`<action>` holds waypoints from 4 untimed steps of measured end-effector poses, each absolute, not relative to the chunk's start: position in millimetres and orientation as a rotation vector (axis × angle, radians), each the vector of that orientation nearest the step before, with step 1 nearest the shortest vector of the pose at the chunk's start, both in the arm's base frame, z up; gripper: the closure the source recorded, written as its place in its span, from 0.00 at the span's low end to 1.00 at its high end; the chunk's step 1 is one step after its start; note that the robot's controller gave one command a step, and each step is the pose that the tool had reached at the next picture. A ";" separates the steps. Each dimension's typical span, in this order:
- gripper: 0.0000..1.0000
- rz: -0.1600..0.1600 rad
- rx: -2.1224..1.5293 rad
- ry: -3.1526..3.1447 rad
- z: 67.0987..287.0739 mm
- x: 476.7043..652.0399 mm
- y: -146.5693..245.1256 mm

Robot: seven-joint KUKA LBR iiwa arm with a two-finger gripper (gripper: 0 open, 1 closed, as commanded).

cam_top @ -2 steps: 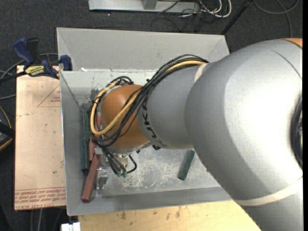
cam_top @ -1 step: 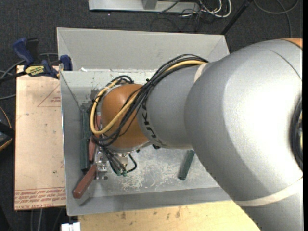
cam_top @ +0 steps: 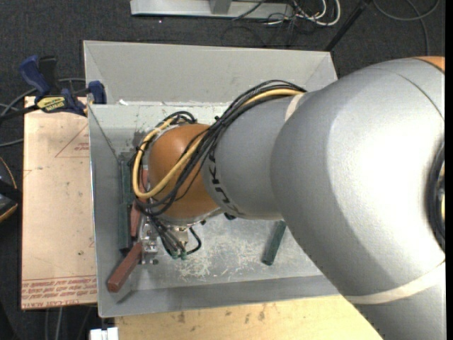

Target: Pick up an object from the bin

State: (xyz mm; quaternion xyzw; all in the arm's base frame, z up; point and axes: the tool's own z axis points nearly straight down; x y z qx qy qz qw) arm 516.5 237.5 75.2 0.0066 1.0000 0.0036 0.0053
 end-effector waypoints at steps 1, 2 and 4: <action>1.00 -0.002 0.030 3.146 132.4 509.7 234.1; 1.00 0.004 0.030 3.139 188.1 511.9 235.1; 0.00 -0.004 0.017 3.148 144.6 524.9 249.6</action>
Offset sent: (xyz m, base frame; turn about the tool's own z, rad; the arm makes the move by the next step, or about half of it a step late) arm 0.0018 -0.0007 0.0582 -0.0302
